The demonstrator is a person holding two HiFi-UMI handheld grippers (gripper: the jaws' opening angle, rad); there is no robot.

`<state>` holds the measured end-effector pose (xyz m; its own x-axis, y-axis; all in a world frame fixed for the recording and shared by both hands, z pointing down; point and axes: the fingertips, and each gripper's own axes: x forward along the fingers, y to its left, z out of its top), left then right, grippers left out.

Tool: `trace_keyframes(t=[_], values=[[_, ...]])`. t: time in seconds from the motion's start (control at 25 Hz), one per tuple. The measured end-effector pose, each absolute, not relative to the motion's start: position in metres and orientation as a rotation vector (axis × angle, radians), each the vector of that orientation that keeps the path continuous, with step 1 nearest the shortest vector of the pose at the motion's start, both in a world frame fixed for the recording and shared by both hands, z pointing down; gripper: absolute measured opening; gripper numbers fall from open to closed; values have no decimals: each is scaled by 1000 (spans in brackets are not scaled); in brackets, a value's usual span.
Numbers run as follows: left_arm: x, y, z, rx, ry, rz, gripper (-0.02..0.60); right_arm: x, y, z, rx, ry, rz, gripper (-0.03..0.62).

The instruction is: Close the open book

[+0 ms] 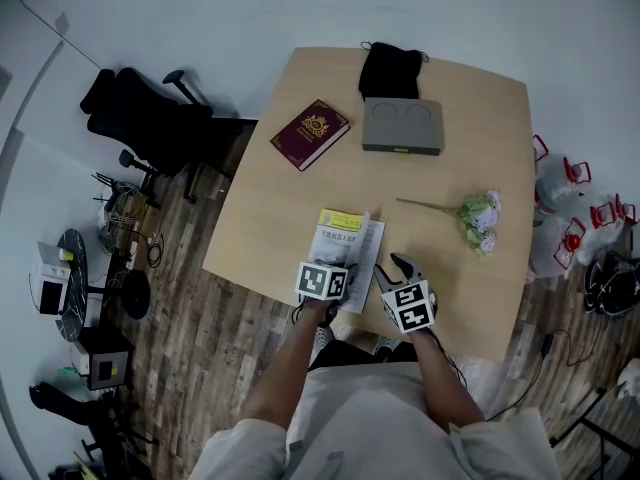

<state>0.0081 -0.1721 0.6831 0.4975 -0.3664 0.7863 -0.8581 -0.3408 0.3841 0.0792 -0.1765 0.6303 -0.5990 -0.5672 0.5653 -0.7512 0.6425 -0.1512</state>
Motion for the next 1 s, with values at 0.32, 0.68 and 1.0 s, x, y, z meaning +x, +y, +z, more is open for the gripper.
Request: trace_keyframes(t=[0.32, 0.68, 1.0], values=[[17, -172, 696, 1896, -1101, 751, 89, 82, -173, 636, 1025, -2393, 582, 180], [21, -171, 707, 1877, -1159, 843, 130, 92, -172, 627, 1031, -2402, 574, 179], [27, -167, 703, 1894, -1173, 844, 155, 108, -169, 625, 1074, -2393, 578, 173]])
